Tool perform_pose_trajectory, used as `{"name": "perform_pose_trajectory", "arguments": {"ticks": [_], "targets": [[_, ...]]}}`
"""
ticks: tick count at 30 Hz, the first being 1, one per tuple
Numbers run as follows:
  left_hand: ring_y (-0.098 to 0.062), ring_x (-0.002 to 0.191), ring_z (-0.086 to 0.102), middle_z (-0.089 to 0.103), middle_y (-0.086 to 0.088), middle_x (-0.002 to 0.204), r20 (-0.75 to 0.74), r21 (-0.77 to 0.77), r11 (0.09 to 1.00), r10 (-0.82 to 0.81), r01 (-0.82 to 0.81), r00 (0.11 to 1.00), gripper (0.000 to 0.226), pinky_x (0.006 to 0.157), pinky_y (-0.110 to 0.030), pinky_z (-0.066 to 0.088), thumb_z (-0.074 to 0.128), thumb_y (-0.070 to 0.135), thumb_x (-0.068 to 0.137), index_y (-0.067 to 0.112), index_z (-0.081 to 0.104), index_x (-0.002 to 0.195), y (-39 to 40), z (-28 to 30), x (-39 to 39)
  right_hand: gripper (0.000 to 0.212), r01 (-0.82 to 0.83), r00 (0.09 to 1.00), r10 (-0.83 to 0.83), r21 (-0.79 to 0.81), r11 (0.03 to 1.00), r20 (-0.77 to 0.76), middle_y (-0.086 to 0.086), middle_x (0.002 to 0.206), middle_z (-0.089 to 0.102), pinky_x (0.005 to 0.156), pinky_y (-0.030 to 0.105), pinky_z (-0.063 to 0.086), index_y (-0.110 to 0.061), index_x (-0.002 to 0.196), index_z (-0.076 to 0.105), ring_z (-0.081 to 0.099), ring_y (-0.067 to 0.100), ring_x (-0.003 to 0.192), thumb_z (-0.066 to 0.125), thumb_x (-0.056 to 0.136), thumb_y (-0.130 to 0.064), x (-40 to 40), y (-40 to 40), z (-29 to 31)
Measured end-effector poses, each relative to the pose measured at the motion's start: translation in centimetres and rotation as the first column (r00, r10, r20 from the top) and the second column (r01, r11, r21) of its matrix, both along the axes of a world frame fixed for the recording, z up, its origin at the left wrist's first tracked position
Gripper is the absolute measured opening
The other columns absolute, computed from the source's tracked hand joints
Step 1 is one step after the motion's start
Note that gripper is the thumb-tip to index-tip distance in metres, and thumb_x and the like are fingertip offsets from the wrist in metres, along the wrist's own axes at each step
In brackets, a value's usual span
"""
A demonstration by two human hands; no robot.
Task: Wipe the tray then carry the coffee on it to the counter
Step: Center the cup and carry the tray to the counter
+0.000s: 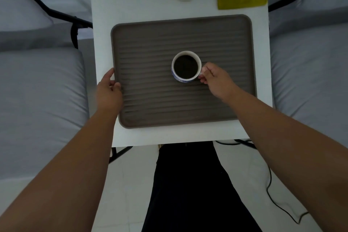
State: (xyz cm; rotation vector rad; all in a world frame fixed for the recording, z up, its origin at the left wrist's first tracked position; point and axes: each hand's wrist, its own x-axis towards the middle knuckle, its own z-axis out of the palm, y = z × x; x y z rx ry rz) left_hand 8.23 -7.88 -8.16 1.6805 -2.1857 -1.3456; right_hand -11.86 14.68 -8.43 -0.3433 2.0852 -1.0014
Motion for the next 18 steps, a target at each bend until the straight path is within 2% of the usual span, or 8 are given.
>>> {"name": "perform_pose_trajectory", "arguments": {"ticks": [3,7,9,10,12,14,15,18], "targets": [[-0.004,0.077,0.055,0.058,0.004,0.090,0.019,-0.012,1.000,-0.011,0.011,1.000,0.050,0.084,-0.024,0.043,0.044,0.007,0.096,0.030,0.047,0.141,-0.2,-0.1,0.1,0.022,-0.027,0.999,0.026,0.003,1.000,0.026,0.001,0.090,0.062,0.083,0.036,0.048,-0.012,0.092,0.055,0.055,0.010,0.079,0.036,0.101,-0.019,0.2,-0.1,0.5],[-0.012,0.091,0.056,0.059,0.000,0.101,0.015,0.011,1.000,0.020,-0.020,1.000,0.044,0.090,-0.027,0.046,0.047,0.013,0.097,0.024,0.048,0.139,-0.3,-0.3,0.2,0.018,0.008,0.999,-0.007,-0.015,1.000,0.041,0.001,0.093,0.062,0.070,0.018,0.044,-0.016,0.094,0.052,0.055,0.006,0.074,0.037,0.101,-0.021,0.5,-0.1,0.7],[-0.015,0.099,0.057,0.059,0.001,0.106,0.007,0.033,0.997,0.069,-0.069,0.998,0.039,0.095,-0.030,0.046,0.050,0.017,0.096,0.019,0.052,0.135,-0.4,-0.6,0.3,0.016,0.049,0.999,-0.049,-0.033,0.998,0.013,-0.001,0.095,0.060,0.068,0.017,0.044,-0.020,0.099,0.050,0.056,0.007,0.076,0.036,0.101,-0.028,0.5,0.4,0.7],[-0.015,0.101,0.058,0.060,0.002,0.107,-0.002,0.042,0.995,0.093,-0.092,0.996,0.036,0.094,-0.029,0.046,0.052,0.019,0.095,0.018,0.055,0.132,-0.4,-0.8,0.4,0.017,0.089,0.995,-0.090,-0.046,0.995,-0.038,-0.002,0.096,0.060,0.070,0.020,0.045,-0.022,0.103,0.050,0.057,0.009,0.079,0.036,0.100,-0.031,0.3,0.8,0.8],[-0.014,0.100,0.058,0.061,0.002,0.107,-0.012,0.054,0.992,0.117,-0.116,0.993,0.031,0.089,-0.026,0.044,0.052,0.022,0.096,0.013,0.059,0.125,-0.4,-0.8,0.3,0.020,0.208,0.941,-0.209,-0.033,0.978,-0.265,0.002,0.102,0.060,0.080,0.027,0.046,-0.019,0.110,0.052,0.058,0.016,0.090,0.039,0.099,-0.030,-0.6,2.0,1.0],[-0.013,0.098,0.057,0.061,0.001,0.107,-0.017,0.056,0.991,0.124,-0.123,0.992,0.030,0.086,-0.025,0.043,0.051,0.024,0.097,0.010,0.060,0.122,-0.3,-0.8,0.1,0.025,0.390,0.792,-0.307,0.051,0.919,-0.528,0.010,0.113,0.058,0.091,0.032,0.040,-0.012,0.116,0.054,0.054,0.024,0.104,0.044,0.095,-0.023,-2.1,4.0,0.4],[-0.013,0.096,0.056,0.061,0.001,0.106,-0.019,0.059,0.990,0.129,-0.128,0.991,0.029,0.085,-0.025,0.043,0.051,0.025,0.097,0.010,0.060,0.121,-0.2,-0.7,0.0,0.029,0.478,0.738,-0.332,0.107,0.872,-0.588,0.014,0.118,0.056,0.097,0.035,0.037,-0.010,0.119,0.053,0.051,0.028,0.109,0.047,0.093,-0.022,-2.8,5.0,0.0],[-0.015,0.093,0.056,0.060,-0.001,0.103,-0.005,0.046,0.990,0.133,-0.133,0.991,0.028,0.083,-0.028,0.045,0.050,0.027,0.098,0.010,0.060,0.118,-0.1,-0.6,-0.2,0.042,0.547,0.780,-0.362,0.274,0.791,-0.511,0.019,0.132,0.047,0.105,0.040,0.032,-0.009,0.131,0.046,0.044,0.034,0.121,0.049,0.094,-0.028,-3.0,6.9,-1.3]]}}
